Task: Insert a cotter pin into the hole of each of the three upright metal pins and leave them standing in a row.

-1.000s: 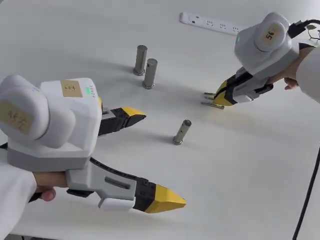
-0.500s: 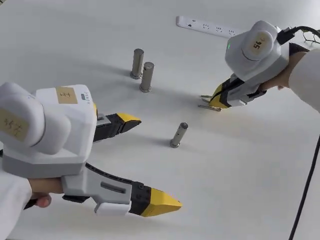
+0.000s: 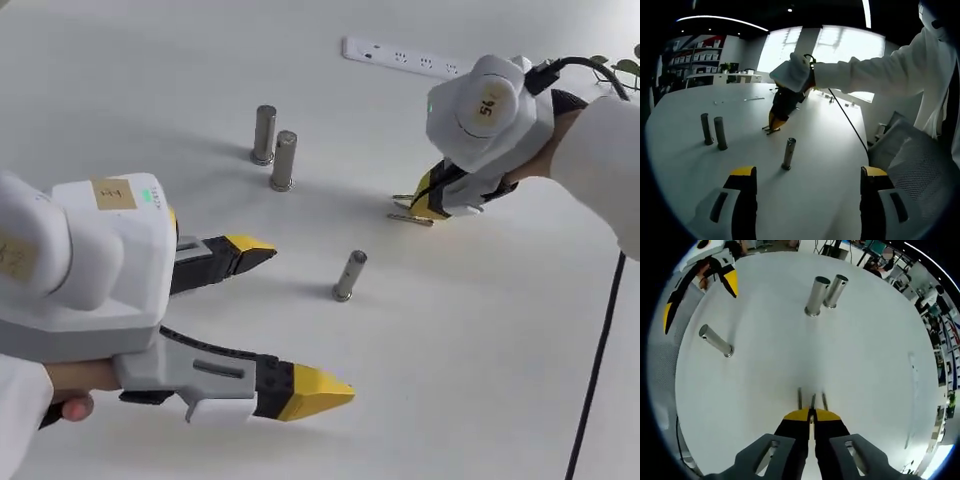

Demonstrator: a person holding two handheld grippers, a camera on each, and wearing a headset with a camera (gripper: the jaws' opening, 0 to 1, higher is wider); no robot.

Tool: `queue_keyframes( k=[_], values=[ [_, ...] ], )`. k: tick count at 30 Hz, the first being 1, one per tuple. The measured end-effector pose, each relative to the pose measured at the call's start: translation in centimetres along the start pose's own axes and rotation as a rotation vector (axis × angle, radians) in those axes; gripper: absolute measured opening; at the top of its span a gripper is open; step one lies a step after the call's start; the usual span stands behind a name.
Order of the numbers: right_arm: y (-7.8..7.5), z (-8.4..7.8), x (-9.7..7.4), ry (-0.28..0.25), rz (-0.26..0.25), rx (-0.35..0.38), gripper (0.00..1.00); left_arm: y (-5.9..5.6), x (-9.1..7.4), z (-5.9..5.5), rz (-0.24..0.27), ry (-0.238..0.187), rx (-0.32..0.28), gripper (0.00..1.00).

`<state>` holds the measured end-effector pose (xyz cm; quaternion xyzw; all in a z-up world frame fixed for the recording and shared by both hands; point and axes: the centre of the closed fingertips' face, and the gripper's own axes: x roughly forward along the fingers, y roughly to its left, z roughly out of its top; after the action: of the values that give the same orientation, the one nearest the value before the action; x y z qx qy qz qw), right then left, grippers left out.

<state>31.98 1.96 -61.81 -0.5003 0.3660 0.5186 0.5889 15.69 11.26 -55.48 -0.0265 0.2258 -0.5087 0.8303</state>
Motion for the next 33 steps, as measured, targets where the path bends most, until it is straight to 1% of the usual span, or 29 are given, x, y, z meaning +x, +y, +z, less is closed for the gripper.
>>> queue_keyframes(
  k=[1, 2, 5, 6, 7, 11, 12, 13, 14, 15, 16, 17, 19, 21, 23, 25, 26, 27, 28, 29, 30, 31, 32, 33],
  values=[
    [0.0, 0.0, 0.0, 0.008, -0.001, -0.019, 0.0, 0.0, 0.0, 0.2, -0.002, -0.006, 0.0, 0.85],
    [-0.1, 0.1, 0.3, 0.012, -0.003, -0.017, 0.0, 0.0, 0.1, 0.4, -0.003, -0.01, 0.0, 0.85],
    [-0.4, -0.2, 0.3, 0.025, -0.006, -0.01, 0.0, 0.0, 0.2, 0.6, -0.004, -0.015, 0.0, 0.85],
    [-0.4, 0.0, 0.3, 0.027, -0.007, -0.008, 0.0, -0.1, 0.2, 0.7, -0.004, -0.017, 0.001, 0.85],
    [-0.4, 0.1, 0.3, 0.031, -0.01, 0.005, 0.0, -0.1, 0.2, 0.7, -0.006, -0.014, 0.006, 0.85],
    [-0.4, -0.1, 0.2, 0.028, -0.016, 0.021, 0.0, -0.3, 0.3, 0.7, -0.011, -0.012, 0.01, 0.85],
    [-0.3, -0.1, 0.2, 0.022, -0.017, 0.047, 0.0, -0.3, 0.3, 0.7, -0.011, -0.012, 0.012, 0.85],
    [-0.3, -0.1, 0.2, 0.02, -0.016, 0.055, 0.0, -0.4, 0.3, 0.7, -0.009, -0.011, 0.015, 0.85],
    [-0.2, -0.1, 0.1, 0.022, -0.017, 0.047, 0.0, -0.4, 0.2, 0.7, -0.007, -0.013, 0.023, 0.84],
    [-0.3, -0.2, 0.1, 0.038, -0.032, 0.056, 0.0, -0.4, 0.2, 0.7, -0.004, -0.014, 0.028, 0.84],
    [-0.4, -0.4, 0.1, 0.055, -0.04, 0.065, 0.0, -0.5, 0.0, 1.0, -0.003, -0.025, 0.03, 0.84],
    [-0.6, -0.6, 0.1, 0.062, -0.047, 0.065, 0.0, -0.6, 0.0, 1.0, -0.007, -0.03, 0.03, 0.83],
    [-0.3, -0.5, -0.1, 0.058, -0.041, 0.072, 0.0, -0.7, -0.1, 1.2, -0.015, -0.034, 0.026, 0.82],
    [-0.1, -0.3, -0.6, 0.043, -0.05, 0.067, 0.0, -0.6, -0.2, 1.3, -0.009, -0.038, 0.025, 0.82],
    [0.0, 0.3, -1.5, 0.014, -0.072, 0.065, 0.0, -0.5, -0.3, 1.5, -0.002, -0.044, 0.02, 0.82],
    [-0.1, 0.8, -2.6, -0.02, -0.103, 0.074, 0.0, -0.4, -0.4, 1.7, -0.001, -0.054, 0.007, 0.82],
    [-0.1, 1.0, -3.4, -0.034, -0.127, 0.083, 0.0, -0.4, -0.3, 1.8, -0.003, -0.053, -0.004, 0.81],
    [0.0, 1.2, -3.9, -0.043, -0.137, 0.079, 0.0, -0.3, -0.3, 1.7, -0.006, -0.047, -0.029, 0.79],
    [0.1, 1.5, -4.5, -0.056, -0.15, 0.071, 0.0, -0.2, -0.3, 1.7, -0.006, -0.045, -0.035, 0.78],
    [0.3, 1.7, -5.2, -0.071, -0.167, 0.067, 0.0, -0.1, -0.2, 1.8, -0.003, -0.045, -0.03, 0.77],
    [0.1, 1.8, -5.4, -0.086, -0.173, 0.058, 0.0, 0.0, -0.2, 1.9, 0.0, -0.047, -0.028, 0.76],
    [0.3, 2.2, -6.1, -0.11, -0.19, 0.049, 0.0, 0.0, -0.2, 2.1, 0.002, -0.05, -0.03, 0.76],
    [0.7, 2.5, -6.6, -0.122, -0.198, 0.049, 0.0, 0.1, -0.3, 2.5, 0.002, -0.059, -0.036, 0.75],
    [1.0, 2.8, -7.1, -0.133, -0.213, 0.05, 0.0, 0.3, -0.2, 2.9, 0.013, -0.082, -0.037, 0.73]
  ],
)
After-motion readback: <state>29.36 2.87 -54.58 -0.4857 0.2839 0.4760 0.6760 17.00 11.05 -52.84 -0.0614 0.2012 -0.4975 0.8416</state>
